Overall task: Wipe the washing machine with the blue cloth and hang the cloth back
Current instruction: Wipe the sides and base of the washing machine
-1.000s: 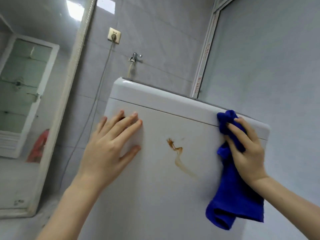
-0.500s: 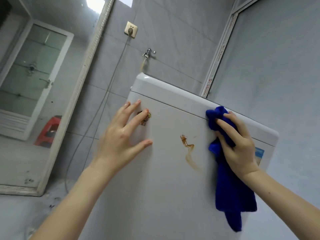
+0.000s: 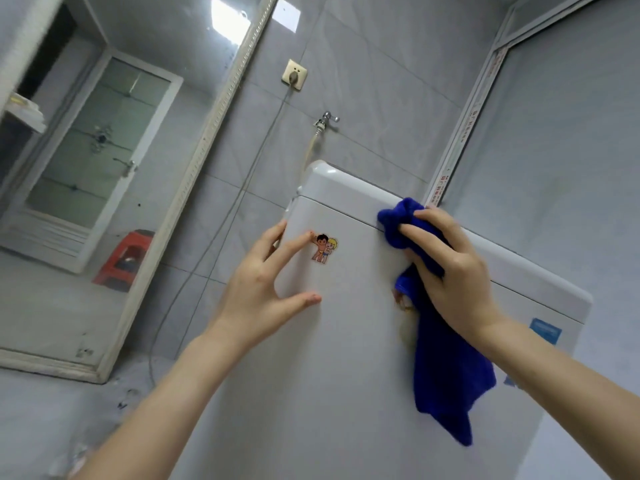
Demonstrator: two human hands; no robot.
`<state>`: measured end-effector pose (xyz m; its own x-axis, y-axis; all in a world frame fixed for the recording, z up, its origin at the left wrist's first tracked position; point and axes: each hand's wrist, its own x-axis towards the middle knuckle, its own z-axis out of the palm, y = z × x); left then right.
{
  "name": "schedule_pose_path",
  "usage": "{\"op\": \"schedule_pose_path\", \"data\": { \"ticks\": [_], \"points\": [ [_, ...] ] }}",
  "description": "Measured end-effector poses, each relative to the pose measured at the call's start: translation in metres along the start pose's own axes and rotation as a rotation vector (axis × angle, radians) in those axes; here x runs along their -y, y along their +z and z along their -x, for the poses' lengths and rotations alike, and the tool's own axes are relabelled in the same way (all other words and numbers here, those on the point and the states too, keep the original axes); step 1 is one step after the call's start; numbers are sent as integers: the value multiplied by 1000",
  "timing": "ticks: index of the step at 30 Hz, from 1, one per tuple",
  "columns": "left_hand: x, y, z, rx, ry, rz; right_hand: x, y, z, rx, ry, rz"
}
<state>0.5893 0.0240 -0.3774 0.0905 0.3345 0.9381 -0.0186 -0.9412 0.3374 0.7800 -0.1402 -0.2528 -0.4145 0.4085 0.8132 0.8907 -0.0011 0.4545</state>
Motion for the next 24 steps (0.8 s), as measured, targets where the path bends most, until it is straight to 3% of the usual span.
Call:
{"op": "schedule_pose_path", "data": {
  "ticks": [4, 10, 13, 16, 24],
  "points": [
    [5, 0, -2, -8, -23, 51, 29, 21, -50, 19, -91, -7],
    [11, -11, -7, -9, -113, 245, 24, 1, -10, 101, -39, 40],
    [16, -19, -8, 24, -141, 333, 39, 13, -36, 61, -47, 39],
    [20, -23, -7, 36, -162, 346, 56, 26, -68, 58, -88, 18],
    [24, -35, -7, 122, -219, 405, 63, 21, -55, 99, -67, 40]
  ]
}}
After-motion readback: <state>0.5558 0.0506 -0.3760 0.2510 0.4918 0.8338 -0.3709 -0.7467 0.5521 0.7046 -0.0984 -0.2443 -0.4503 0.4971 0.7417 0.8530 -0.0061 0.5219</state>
